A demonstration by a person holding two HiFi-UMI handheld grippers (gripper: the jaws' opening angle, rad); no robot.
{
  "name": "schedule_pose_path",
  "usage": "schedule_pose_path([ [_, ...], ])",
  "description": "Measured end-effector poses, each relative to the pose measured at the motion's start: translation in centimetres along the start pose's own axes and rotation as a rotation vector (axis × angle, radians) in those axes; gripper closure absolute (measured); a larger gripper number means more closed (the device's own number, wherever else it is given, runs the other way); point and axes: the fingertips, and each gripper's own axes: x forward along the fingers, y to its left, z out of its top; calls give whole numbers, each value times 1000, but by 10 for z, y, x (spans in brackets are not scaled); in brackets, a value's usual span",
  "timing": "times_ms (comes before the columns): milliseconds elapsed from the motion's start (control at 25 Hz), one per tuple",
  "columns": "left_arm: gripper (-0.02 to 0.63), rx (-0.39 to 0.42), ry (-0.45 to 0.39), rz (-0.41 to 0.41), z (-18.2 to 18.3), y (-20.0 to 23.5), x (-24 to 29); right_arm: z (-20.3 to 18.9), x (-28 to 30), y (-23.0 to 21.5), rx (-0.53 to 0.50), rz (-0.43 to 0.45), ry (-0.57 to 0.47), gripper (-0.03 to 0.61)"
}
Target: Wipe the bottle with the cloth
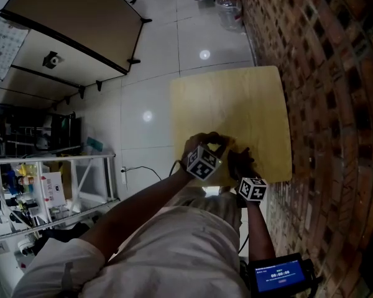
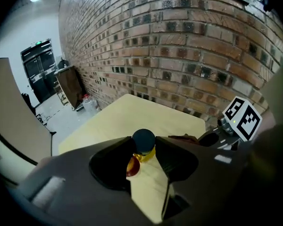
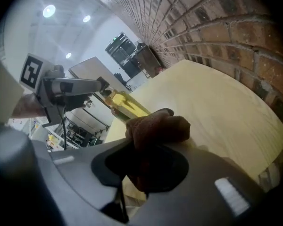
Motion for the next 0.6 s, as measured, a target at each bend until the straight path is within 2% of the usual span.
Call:
schedule_pose_path([
  [360,413,207,29,-79,2,1,-6,0,-2,3,24,-5,-31,508],
  [480,413,296,60,-138,1,-3,-5,10,1,3,36,-6,-57,508],
  [600,442,380,92,-150,-4,0,0,23,10,12,51,2,-80,508],
])
